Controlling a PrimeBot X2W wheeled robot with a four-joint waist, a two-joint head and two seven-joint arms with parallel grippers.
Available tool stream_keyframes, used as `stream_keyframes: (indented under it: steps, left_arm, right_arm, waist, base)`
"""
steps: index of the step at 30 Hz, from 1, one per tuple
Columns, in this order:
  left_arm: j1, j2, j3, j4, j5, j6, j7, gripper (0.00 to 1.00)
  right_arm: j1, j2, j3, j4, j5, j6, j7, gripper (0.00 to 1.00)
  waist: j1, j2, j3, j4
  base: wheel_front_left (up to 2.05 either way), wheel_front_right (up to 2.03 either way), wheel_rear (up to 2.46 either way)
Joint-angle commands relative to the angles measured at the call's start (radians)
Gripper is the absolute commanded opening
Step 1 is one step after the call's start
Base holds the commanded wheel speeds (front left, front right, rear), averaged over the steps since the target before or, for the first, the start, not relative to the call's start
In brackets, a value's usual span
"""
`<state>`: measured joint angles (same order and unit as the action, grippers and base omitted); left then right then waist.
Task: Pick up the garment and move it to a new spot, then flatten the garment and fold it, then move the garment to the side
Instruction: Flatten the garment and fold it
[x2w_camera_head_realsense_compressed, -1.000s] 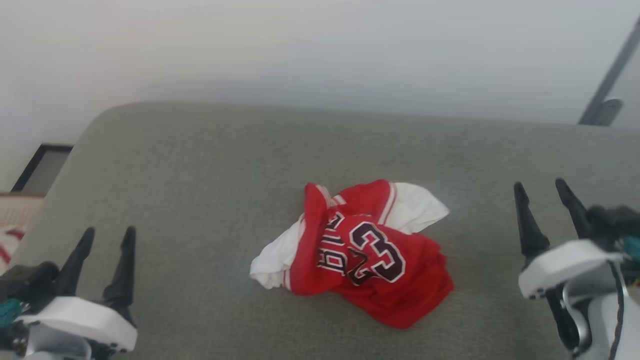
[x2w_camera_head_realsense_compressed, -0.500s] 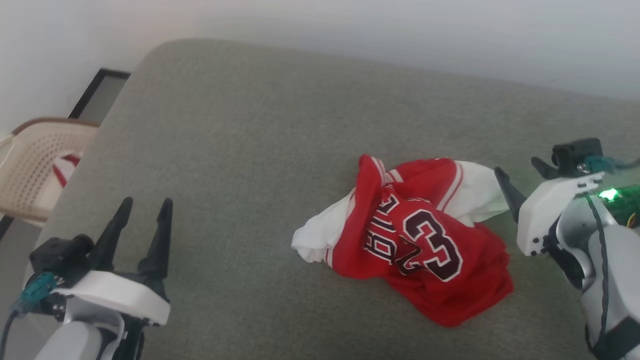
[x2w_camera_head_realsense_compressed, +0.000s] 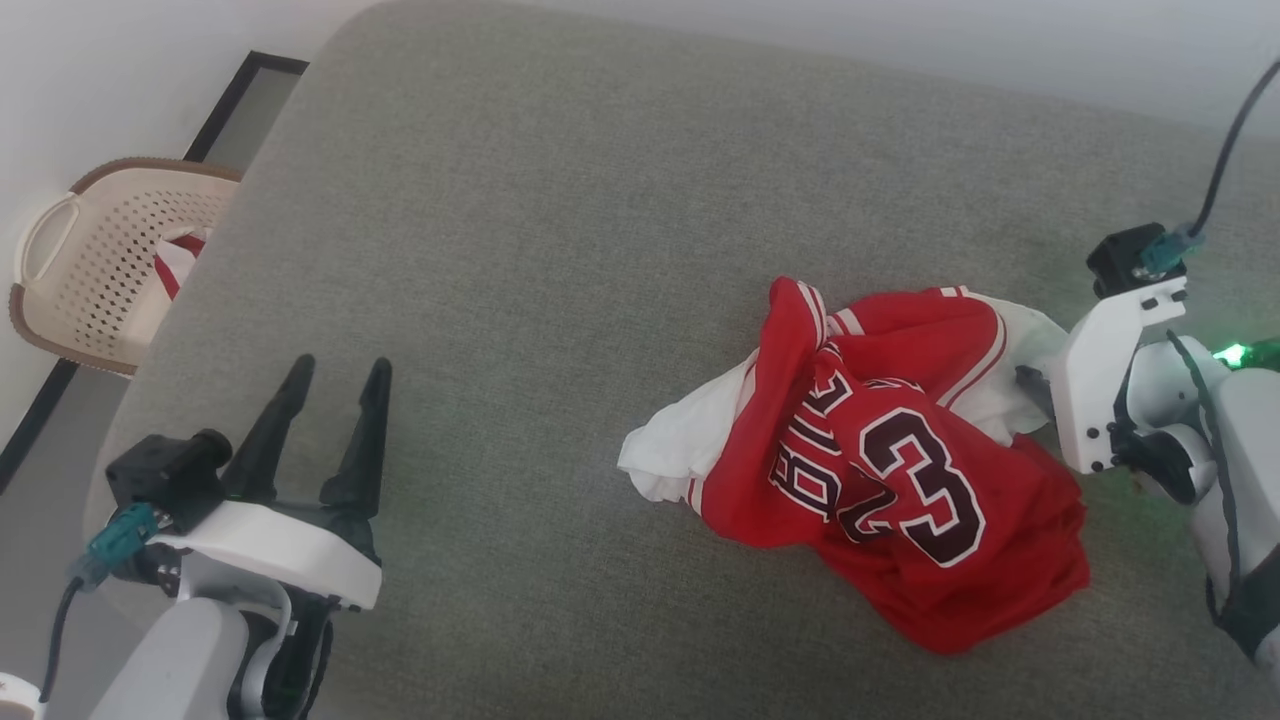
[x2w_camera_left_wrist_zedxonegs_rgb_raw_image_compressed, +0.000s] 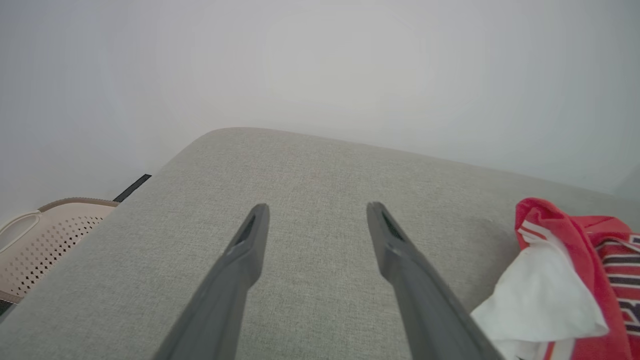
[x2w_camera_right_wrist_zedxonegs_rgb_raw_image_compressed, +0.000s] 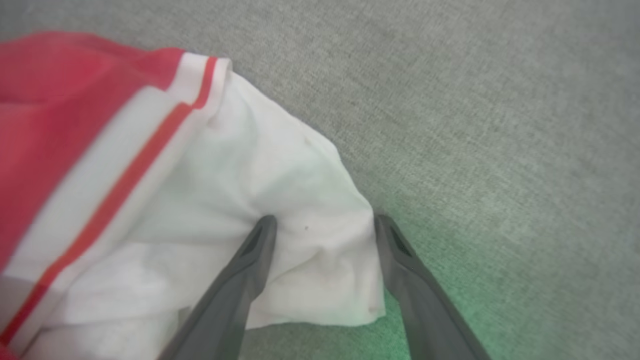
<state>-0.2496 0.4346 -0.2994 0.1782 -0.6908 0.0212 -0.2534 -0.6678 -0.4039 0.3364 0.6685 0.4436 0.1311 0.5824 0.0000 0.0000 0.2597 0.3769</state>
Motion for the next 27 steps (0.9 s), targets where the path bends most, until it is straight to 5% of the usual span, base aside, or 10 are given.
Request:
stream_keyframes:
  steps: [1,17,27]
  left_arm:
    - [-0.011,-0.002,0.005,0.006,0.004,-0.005,-0.008,1.00]
    - [0.032,0.037,0.060,0.026,0.004,-0.010,-0.009,1.00]
    - [0.060,0.049,0.054,-0.006,-0.001,0.002,0.011,1.00]
  right_arm:
    - [0.041,0.011,0.030,0.041,-0.002,-0.001,0.018,0.00]
    - [0.015,-0.073,0.055,-0.114,0.095,-0.001,-0.066,0.00]
    - [0.211,-0.194,-0.139,-0.266,0.104,-0.001,0.021,0.00]
  waist:
    - [0.0000,0.0000,0.001,0.000]
    - [0.0000,0.0000,-0.086,-0.122]
    - [0.0000,0.0000,-0.118,-0.199]
  base:
    - [0.00,0.00,0.00]
    - [0.00,0.00,0.00]
    - [0.00,0.00,0.00]
